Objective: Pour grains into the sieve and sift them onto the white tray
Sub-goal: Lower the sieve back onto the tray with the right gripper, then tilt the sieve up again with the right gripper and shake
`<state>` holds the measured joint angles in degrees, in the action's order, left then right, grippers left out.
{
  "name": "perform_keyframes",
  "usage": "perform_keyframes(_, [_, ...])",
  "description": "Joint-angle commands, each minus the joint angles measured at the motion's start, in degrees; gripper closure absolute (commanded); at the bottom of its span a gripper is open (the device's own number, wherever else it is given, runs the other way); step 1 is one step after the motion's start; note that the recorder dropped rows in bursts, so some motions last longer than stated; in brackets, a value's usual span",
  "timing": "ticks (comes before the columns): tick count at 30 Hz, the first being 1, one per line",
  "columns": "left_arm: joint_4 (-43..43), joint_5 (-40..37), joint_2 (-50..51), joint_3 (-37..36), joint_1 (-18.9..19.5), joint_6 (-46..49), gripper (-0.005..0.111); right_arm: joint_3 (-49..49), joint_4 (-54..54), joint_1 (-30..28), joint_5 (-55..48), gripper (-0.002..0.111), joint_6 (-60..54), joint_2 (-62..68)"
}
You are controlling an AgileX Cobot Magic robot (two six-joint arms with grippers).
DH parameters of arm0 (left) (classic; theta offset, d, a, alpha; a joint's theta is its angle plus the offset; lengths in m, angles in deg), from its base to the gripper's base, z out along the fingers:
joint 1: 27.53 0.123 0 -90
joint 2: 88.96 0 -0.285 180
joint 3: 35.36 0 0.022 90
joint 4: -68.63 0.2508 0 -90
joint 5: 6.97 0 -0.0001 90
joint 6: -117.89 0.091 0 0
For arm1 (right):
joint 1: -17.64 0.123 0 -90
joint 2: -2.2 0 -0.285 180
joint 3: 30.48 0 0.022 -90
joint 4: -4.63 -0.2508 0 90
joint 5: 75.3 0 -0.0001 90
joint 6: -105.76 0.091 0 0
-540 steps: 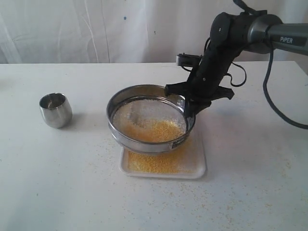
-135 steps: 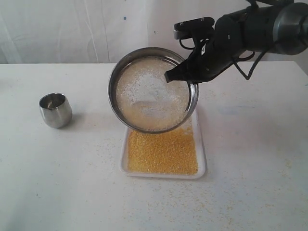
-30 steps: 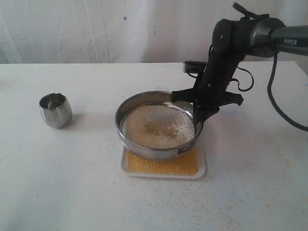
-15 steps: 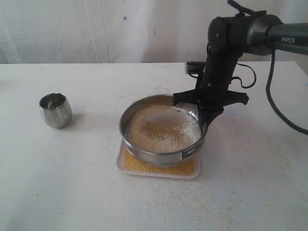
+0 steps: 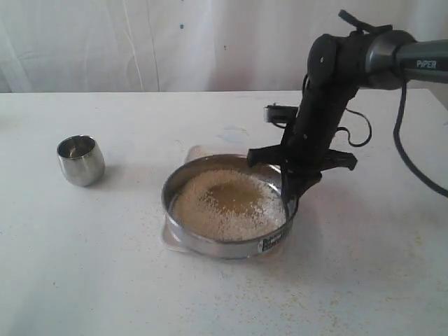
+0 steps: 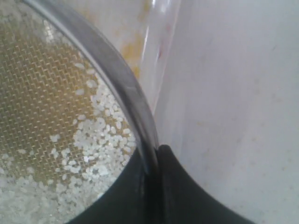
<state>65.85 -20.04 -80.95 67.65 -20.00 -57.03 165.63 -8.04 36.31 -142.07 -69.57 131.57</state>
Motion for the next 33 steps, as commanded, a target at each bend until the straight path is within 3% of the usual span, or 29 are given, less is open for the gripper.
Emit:
perform_keyframes(1, [-0.6, -0.2, -0.2, -0.2, -0.2, -0.1, 0.107, -4.8, -2.3, 3.5, 12.7, 0.108, -2.0, -5.4])
perform_keyframes(7, [-0.6, -0.2, -0.2, -0.2, -0.2, -0.1, 0.107, -6.3, -0.1, 4.7, 23.9, 0.108, -2.1, -9.1])
perform_keyframes(14, [-0.6, -0.2, -0.2, -0.2, -0.2, -0.1, 0.107, -12.5, 10.4, 10.0, 33.6, 0.108, -1.4, -15.9])
perform_keyframes(18, [-0.6, -0.2, -0.2, -0.2, -0.2, -0.1, 0.107, -16.1, 17.9, 11.1, 40.0, 0.108, 4.4, -18.6])
perform_keyframes(25, [-0.6, -0.2, -0.2, -0.2, -0.2, -0.1, 0.107, -18.9, 25.1, 11.1, 41.7, 0.108, 8.9, -19.8])
perform_keyframes(33, [-0.6, -0.2, -0.2, -0.2, -0.2, -0.1, 0.107, -20.8, 25.8, 11.1, 43.6, 0.108, 9.1, -19.8])
